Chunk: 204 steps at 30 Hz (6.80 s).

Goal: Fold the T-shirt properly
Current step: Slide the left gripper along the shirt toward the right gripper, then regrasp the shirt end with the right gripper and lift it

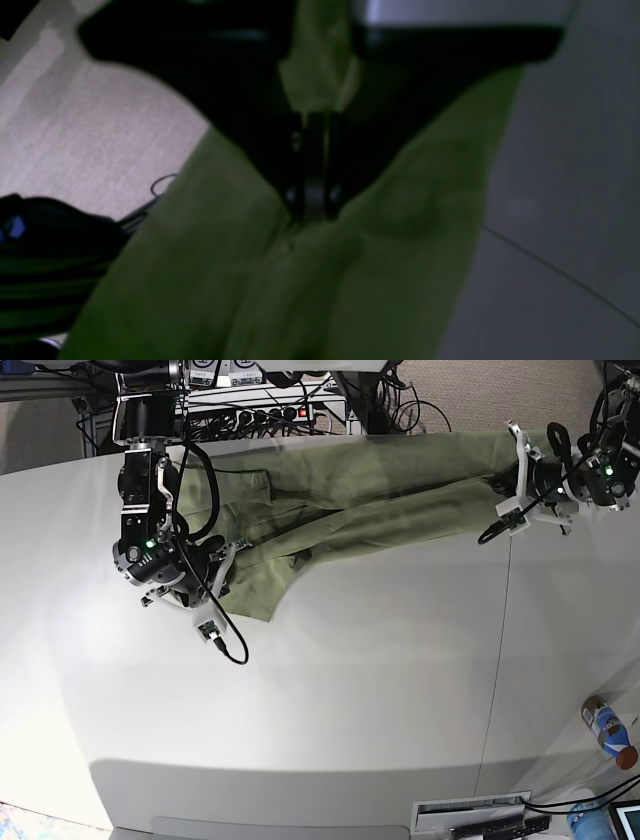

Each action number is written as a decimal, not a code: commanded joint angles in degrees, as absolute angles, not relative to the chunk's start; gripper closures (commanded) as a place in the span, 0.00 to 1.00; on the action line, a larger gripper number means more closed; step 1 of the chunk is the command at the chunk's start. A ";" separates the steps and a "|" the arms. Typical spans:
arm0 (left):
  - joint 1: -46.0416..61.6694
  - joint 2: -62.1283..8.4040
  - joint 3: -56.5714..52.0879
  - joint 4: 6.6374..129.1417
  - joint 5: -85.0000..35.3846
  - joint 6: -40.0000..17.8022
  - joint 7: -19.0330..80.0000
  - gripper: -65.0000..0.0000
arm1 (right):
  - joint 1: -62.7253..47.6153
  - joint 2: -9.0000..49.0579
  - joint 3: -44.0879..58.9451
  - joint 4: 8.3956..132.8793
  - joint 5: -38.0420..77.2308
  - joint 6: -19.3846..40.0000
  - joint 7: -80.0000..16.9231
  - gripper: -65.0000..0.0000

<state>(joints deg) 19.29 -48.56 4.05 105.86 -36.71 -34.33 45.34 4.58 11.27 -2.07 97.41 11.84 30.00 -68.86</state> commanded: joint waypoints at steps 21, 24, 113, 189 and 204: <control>18.72 -45.95 3.57 95.11 -32.27 -37.58 42.87 1.00 | 5.41 12.23 -1.76 97.69 7.86 29.95 -68.73 1.00; 18.65 -45.08 3.57 95.09 -31.70 -37.63 42.28 1.00 | 5.43 12.21 -1.76 95.92 7.86 29.95 -68.16 1.00; 1.13 -46.48 3.62 92.27 -47.66 -40.00 48.80 0.96 | 23.57 12.21 -7.88 84.55 19.09 30.02 -71.05 1.00; 1.28 -46.19 3.62 92.25 -47.66 -40.00 48.01 0.96 | 6.15 12.08 -0.95 110.17 3.20 31.46 -60.01 1.00; 1.28 -46.19 3.62 92.25 -47.64 -40.00 46.57 0.96 | -2.96 12.23 6.70 110.13 6.81 31.73 -66.59 1.00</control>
<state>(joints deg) 2.07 -45.08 4.08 91.50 -46.81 -39.92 47.55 -3.70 11.60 6.55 109.34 6.61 31.48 -67.85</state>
